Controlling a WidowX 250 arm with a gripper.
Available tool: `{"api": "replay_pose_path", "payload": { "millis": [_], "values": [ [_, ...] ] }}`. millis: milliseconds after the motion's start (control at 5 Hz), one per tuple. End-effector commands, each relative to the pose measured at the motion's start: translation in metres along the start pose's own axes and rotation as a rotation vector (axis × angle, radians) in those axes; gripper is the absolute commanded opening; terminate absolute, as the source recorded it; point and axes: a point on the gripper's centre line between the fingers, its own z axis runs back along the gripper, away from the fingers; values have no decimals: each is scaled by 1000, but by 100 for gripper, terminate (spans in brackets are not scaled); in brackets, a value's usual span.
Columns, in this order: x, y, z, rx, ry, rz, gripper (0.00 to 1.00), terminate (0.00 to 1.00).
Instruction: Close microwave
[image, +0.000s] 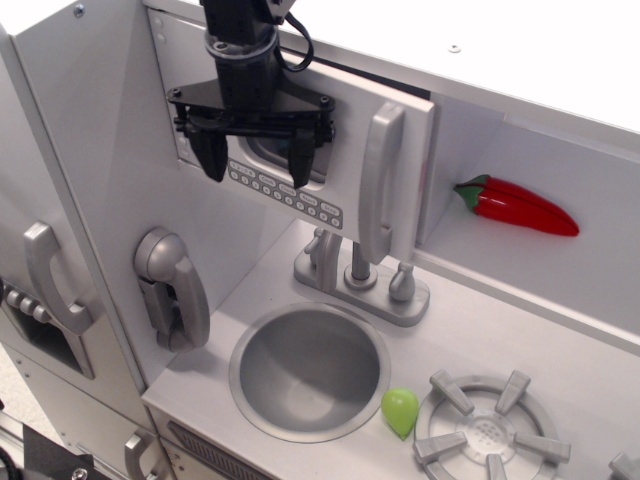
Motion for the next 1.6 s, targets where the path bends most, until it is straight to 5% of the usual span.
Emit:
{"api": "replay_pose_path", "payload": {
  "millis": [0,200,400,600,800,1400],
  "values": [
    [18,-7,8,-23,-79,1,100,0],
    [15,-6,7,-49,-124,-18,100,0],
    [13,-5,8,-103,-246,-52,100,0],
    [10,1,8,-62,-79,-66,100,0],
    [-9,21,8,-22,22,-85,100,0],
    [-66,87,27,-40,-12,-205,100,0]
  ]
}}
